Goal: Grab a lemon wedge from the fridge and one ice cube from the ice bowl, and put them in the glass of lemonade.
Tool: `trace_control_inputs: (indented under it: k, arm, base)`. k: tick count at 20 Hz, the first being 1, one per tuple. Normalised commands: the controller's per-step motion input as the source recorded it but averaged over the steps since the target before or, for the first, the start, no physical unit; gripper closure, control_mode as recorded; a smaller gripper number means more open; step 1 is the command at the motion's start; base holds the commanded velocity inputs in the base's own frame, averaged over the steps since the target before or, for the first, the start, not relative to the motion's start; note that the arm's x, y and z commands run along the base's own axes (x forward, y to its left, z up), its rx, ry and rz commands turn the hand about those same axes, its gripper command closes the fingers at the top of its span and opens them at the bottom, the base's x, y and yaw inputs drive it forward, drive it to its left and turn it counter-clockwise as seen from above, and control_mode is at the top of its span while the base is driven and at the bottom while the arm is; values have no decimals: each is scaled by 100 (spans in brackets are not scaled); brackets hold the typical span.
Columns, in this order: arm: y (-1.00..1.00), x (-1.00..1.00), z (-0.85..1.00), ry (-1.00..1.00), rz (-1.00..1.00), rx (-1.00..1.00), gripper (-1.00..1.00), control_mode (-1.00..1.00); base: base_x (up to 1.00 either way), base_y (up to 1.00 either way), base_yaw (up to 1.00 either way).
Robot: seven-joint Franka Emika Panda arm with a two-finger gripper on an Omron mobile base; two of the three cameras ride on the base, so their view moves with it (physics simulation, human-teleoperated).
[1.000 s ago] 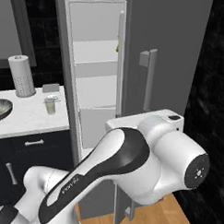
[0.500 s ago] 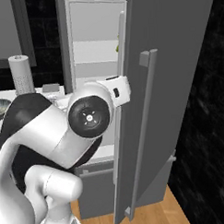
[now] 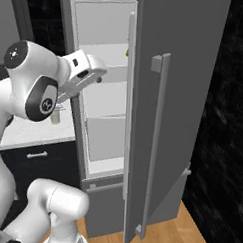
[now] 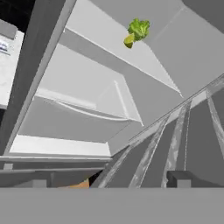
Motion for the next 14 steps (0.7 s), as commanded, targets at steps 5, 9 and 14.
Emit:
trace_control_inputs:
  k: [5, 9, 14]
  arm:
    - [-3, 100, -7, 29, -31, -39, -100, -100]
    - [-6, 71, -26, 14, -22, -32, -100, -100]
    - [-33, 20, -55, 0, -10, -15, -100, -100]
  base:
    - [0, 0, 0]
    - [0, 0, 0]
    - [0, 0, 0]
